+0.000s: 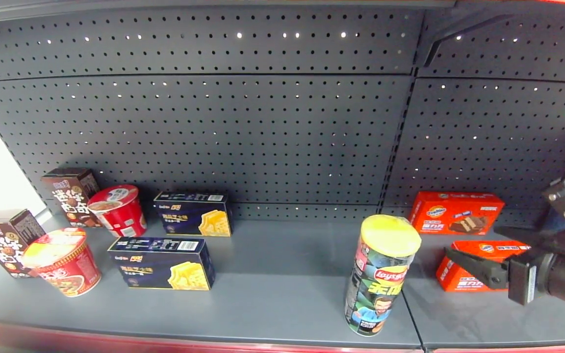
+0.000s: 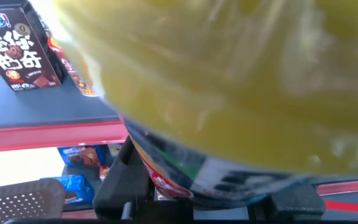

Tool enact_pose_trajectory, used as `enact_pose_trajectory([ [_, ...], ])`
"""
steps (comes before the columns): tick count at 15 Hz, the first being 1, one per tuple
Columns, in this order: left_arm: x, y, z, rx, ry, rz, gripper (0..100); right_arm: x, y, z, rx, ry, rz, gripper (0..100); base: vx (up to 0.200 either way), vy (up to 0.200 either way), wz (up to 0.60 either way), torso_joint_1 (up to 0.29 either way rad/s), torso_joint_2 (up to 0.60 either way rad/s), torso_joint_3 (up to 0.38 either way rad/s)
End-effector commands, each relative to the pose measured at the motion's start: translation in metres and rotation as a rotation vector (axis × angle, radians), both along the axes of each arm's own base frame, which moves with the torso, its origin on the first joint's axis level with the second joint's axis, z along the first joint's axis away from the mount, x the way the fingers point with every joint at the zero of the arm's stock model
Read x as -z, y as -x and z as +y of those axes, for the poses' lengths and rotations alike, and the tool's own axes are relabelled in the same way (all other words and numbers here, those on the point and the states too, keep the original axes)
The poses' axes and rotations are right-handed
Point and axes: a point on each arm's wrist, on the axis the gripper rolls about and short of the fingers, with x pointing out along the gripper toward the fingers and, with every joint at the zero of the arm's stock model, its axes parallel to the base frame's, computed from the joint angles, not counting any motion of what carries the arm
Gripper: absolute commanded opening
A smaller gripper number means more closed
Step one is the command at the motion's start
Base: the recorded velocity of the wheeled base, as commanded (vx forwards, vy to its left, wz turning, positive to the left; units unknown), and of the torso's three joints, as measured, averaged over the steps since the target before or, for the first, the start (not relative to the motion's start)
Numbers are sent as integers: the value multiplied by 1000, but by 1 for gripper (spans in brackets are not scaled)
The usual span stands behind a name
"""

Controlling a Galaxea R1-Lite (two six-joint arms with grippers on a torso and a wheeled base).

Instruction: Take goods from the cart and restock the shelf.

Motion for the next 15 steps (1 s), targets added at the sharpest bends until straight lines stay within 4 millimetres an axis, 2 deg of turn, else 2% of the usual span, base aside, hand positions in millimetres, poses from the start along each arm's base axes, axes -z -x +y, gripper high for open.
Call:
enact_pose_trajectory([
  [1,3,-1,0,12,-2,12,0,26,32,-13,15,19,48,100,0,0,0,0,0,0],
  [6,7,-5,-1,15,1,6,0,51,39,-13,-14,69,140,100,0,0,0,0,0,0],
  [8,6,-5,-1,20,1,-8,0,55,37,-11,-30,80,162,100,0,0,0,0,0,0],
  [11,2,-3,-1,19,1,-22,0,49,24,5,-79,62,146,100,0,0,0,0,0,0],
  [15,0,-3,-1,20,4,-29,0,59,-1,21,-74,63,133,100,0,0,0,0,0,0],
])
